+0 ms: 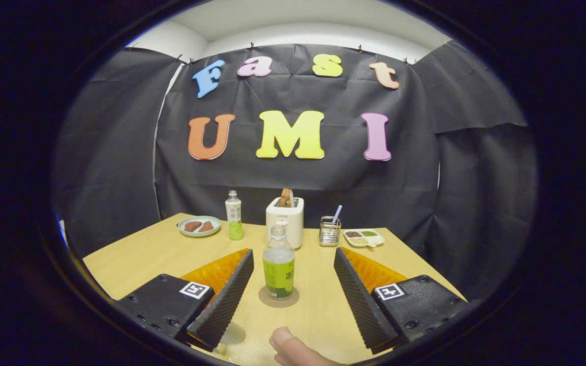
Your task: Take the bottle from table, then pour the juice into the cup, finally place the bottle on the coaster
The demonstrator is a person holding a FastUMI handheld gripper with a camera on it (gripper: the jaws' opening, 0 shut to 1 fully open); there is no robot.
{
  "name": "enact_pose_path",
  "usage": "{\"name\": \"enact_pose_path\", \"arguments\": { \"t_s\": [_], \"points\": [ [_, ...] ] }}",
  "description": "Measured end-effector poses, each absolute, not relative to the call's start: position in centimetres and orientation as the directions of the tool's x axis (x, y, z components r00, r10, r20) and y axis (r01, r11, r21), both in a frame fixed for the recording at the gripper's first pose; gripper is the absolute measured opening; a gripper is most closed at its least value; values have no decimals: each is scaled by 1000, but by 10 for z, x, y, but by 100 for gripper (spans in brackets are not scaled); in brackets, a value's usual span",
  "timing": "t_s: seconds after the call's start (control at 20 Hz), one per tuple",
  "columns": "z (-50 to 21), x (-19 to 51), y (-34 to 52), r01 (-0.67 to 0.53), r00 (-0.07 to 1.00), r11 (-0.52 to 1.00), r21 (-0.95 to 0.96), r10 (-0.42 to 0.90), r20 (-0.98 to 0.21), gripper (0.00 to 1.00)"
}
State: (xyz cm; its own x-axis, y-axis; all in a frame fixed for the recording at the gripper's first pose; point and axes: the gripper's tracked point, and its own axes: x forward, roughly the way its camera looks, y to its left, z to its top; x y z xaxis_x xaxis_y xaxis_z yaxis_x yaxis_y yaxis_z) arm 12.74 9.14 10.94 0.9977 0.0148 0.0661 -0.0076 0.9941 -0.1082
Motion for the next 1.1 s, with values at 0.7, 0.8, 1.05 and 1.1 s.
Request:
{"name": "enact_pose_path", "arguments": {
  "t_s": [0.7,0.8,1.05,1.1],
  "points": [
    [101,-49,35,-38,992,992,-120,52,111,100],
    [100,-57,24,8,990,993,-118,9,143,100],
    [79,-59,23,27,996,993,-112,-17,91,100],
    [79,-59,25,15,996,995,-99,-6,95,100]
  ]
}}
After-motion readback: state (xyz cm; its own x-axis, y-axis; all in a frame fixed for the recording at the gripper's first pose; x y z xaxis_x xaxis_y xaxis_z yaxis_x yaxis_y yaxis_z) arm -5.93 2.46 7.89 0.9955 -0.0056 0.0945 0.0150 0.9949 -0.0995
